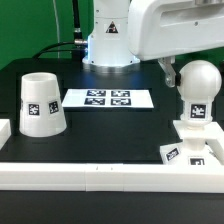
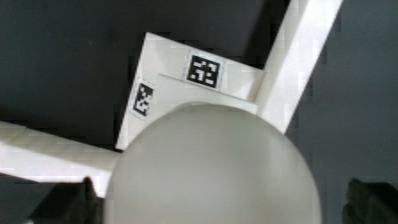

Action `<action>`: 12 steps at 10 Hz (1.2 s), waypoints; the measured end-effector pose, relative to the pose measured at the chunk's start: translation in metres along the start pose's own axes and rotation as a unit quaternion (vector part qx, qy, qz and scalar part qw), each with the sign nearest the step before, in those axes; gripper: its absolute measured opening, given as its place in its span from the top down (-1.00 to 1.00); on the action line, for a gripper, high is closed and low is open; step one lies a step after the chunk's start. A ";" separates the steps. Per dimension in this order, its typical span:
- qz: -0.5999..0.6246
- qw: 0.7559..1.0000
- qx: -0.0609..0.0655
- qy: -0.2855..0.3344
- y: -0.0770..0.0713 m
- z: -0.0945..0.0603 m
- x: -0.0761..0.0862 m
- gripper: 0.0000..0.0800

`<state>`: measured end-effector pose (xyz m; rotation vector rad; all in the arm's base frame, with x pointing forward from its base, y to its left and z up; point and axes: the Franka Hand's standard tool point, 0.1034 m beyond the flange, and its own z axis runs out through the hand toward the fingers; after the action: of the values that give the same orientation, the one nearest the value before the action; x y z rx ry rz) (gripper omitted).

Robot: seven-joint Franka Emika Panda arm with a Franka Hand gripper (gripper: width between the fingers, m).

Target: Assemble lamp

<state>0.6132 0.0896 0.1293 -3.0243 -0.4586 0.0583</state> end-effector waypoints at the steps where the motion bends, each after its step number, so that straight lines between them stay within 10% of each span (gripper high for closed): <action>1: 0.000 1.000 0.000 -0.001 0.000 0.001 0.000 -0.75; 12: 0.059 0.998 -0.006 0.001 -0.003 0.001 0.002 -0.43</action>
Offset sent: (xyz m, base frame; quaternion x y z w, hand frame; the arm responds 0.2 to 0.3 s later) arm 0.0089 -0.0025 0.0016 -0.0191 0.0065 -0.0510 0.9985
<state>0.6146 0.0929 0.1286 -3.0609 -0.2806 0.0604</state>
